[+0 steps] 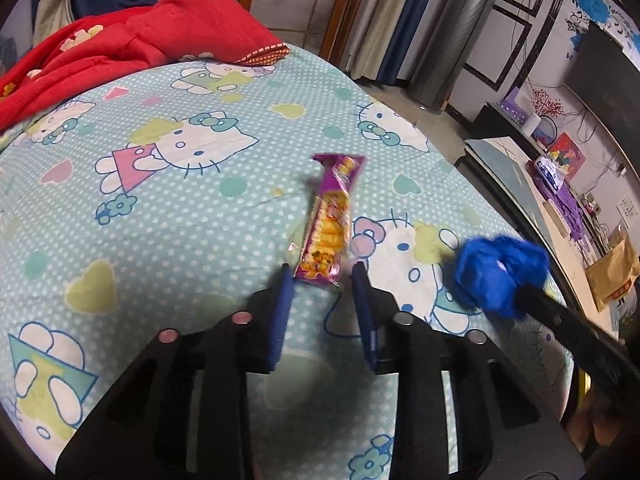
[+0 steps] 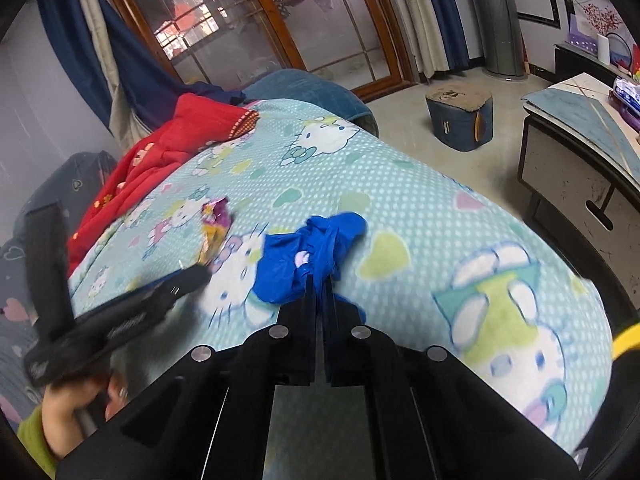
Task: Collect trash
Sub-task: 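Grasp the purple snack wrapper with the left tool while the right tool grasps the blue glove, then carry the purple wrapper and blue glove with both tools over the bin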
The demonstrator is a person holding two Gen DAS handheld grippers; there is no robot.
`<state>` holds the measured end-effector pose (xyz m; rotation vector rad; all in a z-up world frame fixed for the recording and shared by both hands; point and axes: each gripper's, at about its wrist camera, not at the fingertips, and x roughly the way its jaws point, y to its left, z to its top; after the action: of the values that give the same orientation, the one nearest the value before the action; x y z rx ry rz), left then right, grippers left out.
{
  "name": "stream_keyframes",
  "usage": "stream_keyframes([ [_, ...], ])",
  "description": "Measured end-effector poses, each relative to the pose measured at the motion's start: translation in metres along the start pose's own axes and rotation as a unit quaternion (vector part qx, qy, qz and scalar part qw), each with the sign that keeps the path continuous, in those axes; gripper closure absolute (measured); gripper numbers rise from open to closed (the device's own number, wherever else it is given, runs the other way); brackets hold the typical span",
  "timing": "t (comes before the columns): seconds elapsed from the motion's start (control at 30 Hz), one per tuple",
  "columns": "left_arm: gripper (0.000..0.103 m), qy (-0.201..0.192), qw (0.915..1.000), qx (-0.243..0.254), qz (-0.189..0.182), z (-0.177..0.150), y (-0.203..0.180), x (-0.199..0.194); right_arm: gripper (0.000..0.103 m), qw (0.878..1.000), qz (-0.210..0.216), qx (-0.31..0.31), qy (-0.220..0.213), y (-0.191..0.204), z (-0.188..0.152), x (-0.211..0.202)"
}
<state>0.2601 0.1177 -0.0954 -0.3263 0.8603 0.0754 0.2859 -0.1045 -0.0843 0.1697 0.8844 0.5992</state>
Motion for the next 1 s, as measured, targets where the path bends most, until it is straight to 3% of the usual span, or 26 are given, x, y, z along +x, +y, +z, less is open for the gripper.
stream_keyframes([
  [0.23, 0.087, -0.006, 0.9996, -0.013, -0.024, -0.006, 0.006, -0.007, 0.1, 1.0, 0.004, -0.003, -0.006, 0.002, -0.025, -0.025],
  [0.5, 0.089, -0.011, 0.9968, -0.018, -0.077, -0.023, -0.001, -0.027, 0.1, 1.0, 0.004, -0.013, -0.017, 0.008, -0.045, -0.049],
  [1.0, 0.09, -0.039, 0.9891, 0.053, -0.132, -0.048, -0.05, -0.077, 0.1, 0.998, -0.01, -0.002, -0.063, -0.006, -0.037, -0.102],
])
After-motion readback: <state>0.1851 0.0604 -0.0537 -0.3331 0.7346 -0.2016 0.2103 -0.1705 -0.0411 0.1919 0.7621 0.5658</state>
